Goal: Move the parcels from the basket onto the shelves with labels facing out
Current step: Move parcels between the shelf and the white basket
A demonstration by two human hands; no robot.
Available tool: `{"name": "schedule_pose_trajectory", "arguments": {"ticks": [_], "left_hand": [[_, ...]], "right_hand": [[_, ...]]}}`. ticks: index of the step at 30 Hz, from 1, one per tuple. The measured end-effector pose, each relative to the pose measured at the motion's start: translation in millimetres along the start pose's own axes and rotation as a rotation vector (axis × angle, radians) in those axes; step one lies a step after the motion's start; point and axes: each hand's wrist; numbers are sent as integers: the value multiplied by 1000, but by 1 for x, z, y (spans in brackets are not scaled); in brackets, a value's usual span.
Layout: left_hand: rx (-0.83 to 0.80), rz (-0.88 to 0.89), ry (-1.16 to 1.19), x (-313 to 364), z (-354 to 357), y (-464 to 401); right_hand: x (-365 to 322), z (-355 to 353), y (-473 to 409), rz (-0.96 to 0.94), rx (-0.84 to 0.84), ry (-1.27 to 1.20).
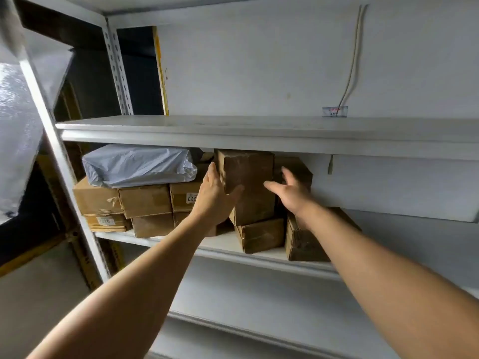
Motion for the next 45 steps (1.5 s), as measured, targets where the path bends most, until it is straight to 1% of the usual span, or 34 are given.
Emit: {"name": "schedule_pose_trajectory", "arguments": {"ticks": [1,4,6,8,12,15,18,22,25,27,28,29,31,32,33,35,38,42,45], "left_hand": [[17,-18,36,-1,2,-7],[3,-108,86,1,5,-16],[-4,-101,111,0,11,-15],[-14,-71,147,-2,15,-12],[52,25,169,-5,20,-4],[63,89,170,-10,21,12],[78,201,146,-23,21,32],[40,261,232,-41,20,59],[-7,318,265,-47,19,81],[-56,333,308,-48,17,93],[-110,334,365,-45,16,99],[-183,303,467,-38,15,106],[-326,181,737,-21,16,118],[-360,129,835,-15,20,119],[-365,106,869,-12,27,119],[-392,114,860,-9,47,117],[-489,109,872,-1,78,127],[-630,134,879,16,129,159],[-751,153,831,30,179,196]], "right_hand": [[-2,-1,-6,-11,-4,-38],[-1,-2,-22,1,-55,-123],[-3,2,-23,5,-89,-168],[-2,6,-25,-12,-101,-209],[1,6,-12,-50,-85,-244],[0,3,10,-67,-74,-265],[10,0,31,-68,-15,-294],[19,7,59,-19,125,-329],[27,13,82,85,227,-355],[33,16,101,111,314,-367],[37,17,112,120,349,-373],[39,16,122,113,379,-375],[44,16,144,60,440,-380],[46,14,155,32,455,-389],[49,12,165,10,464,-384],[61,5,184,2,464,-351],[81,-11,214,49,492,-305],[118,-38,264,158,577,-278],[154,-57,309,286,704,-271]]}}
Point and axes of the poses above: each hand's wrist, its own y-axis away from the middle knuckle, its own z-axis out of the palm, x = y × z, and after that the axes turned 14 degrees about y, right-handed
